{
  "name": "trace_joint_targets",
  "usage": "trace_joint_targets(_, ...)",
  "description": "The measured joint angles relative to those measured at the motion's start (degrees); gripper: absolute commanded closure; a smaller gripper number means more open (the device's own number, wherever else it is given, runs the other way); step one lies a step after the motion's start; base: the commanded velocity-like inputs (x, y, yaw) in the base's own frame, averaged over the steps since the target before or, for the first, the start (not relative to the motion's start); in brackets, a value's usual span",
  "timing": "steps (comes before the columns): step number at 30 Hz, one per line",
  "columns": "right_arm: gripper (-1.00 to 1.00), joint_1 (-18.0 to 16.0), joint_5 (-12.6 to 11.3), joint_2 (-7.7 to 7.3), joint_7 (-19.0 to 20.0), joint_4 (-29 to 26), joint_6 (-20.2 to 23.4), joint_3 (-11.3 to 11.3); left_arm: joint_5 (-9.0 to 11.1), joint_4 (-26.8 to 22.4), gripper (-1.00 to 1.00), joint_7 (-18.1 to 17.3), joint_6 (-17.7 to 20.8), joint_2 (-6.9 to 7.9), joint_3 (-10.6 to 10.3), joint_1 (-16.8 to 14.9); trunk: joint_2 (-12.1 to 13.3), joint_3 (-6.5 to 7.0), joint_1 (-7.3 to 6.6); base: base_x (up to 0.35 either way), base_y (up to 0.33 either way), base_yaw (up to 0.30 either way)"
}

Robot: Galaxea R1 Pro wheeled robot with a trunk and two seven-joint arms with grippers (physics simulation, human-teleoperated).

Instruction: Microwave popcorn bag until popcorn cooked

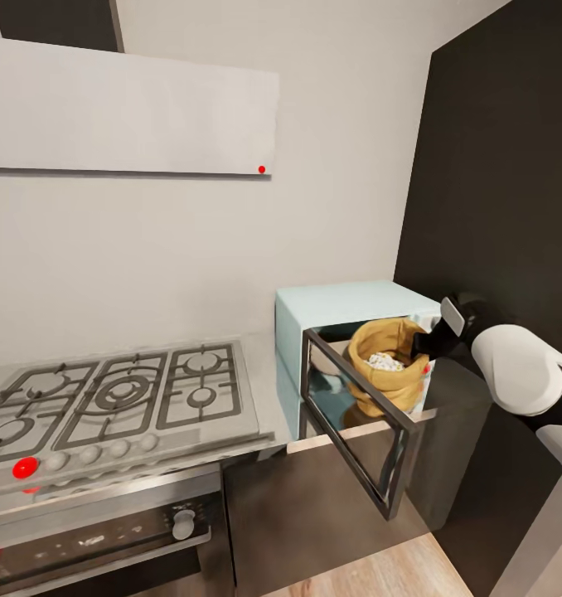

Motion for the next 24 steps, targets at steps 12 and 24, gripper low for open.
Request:
trace_joint_targets(12, 1.00, 0.04, -1.37, -0.09, 0.01, 0.79, -0.01, -0.42, 0.00, 0.01, -1.00, 0.00, 0.00, 0.00, 0.00, 0.00, 0.00, 0.01, 0.00, 0.000, 0.000, 0.000)
trace_joint_targets(24, 1.00, 0.06, -1.30, 0.12, 0.01, 2.34, -0.02, -0.27, 0.00, 0.01, -1.00, 0.00, 0.00, 0.00, 0.00, 0.00, 0.00, 0.01, 0.00, 0.000, 0.000, 0.000)
